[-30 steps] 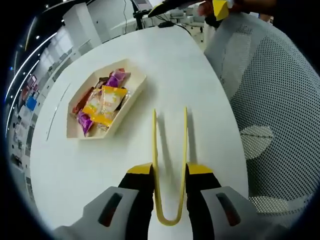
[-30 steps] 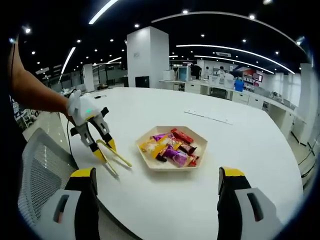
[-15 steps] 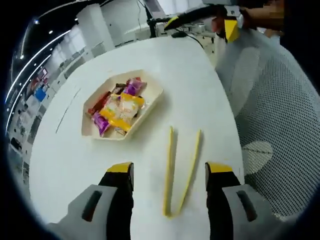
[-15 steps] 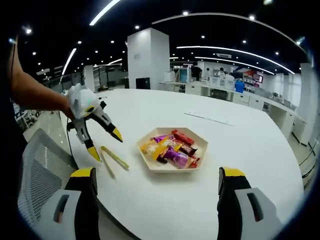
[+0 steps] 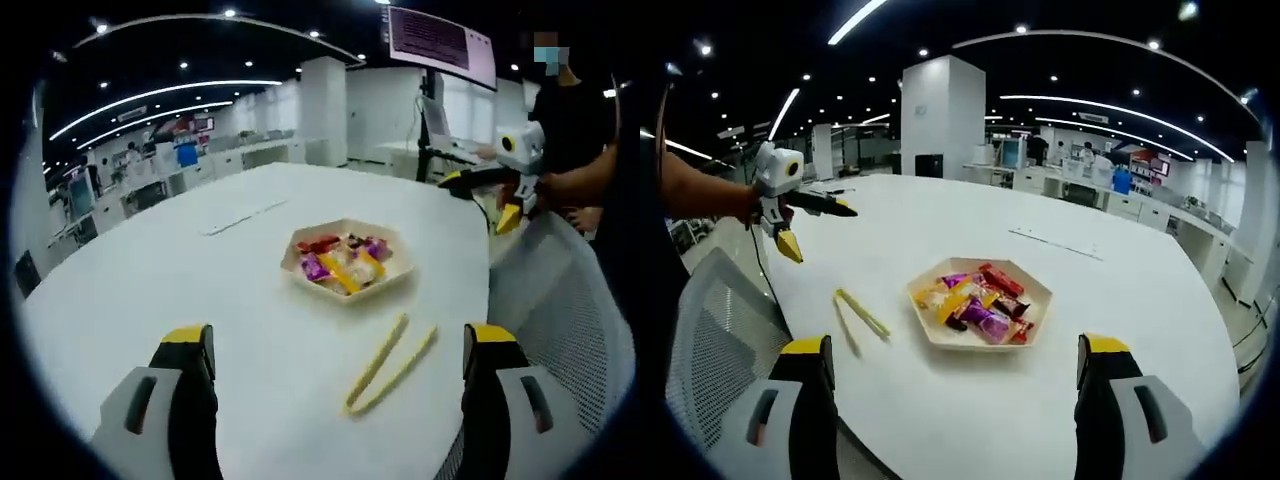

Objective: Place the target food into the container with the food tongs after gripping and lifting it, then release it inside without dropping or visibly crushing the food.

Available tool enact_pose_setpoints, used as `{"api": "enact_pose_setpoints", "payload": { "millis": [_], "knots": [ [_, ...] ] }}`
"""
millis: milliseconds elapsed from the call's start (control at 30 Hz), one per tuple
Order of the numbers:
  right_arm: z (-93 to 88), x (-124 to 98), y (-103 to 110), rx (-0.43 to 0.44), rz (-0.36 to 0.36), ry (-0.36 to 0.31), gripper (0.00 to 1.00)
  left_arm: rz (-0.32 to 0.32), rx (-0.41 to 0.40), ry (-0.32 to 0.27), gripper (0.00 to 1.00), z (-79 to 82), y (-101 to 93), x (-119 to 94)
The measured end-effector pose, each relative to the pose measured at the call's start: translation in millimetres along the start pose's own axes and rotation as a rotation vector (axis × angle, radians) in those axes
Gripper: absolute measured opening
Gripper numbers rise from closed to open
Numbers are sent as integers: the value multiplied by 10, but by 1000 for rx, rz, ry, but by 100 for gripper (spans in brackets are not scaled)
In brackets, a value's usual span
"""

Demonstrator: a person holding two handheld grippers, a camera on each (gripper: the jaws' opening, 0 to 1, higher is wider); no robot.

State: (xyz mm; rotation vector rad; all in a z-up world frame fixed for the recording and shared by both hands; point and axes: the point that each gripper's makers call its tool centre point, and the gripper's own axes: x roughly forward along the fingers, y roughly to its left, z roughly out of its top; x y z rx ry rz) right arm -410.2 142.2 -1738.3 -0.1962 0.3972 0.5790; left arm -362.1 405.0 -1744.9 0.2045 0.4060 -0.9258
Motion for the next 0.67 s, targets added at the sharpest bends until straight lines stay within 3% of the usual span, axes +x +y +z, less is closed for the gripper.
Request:
{"api": "enact_pose_setpoints", "payload": {
  "millis": [100,267,533,667],
  "knots": [
    [-64,44,34,-4,14,20,100,45,-51,0,99,-138,39,-139],
    [-47,22,9,-18,-5,9,100,83,-50,-27,99,-167,-25,-238],
    [-51,0,-45,21,-17,-8,100,81,-63,-36,99,-183,1,-308],
    [-65,23,2,-11,-2,-3,100,65,-64,-36,99,-160,27,-337]
  ]
}}
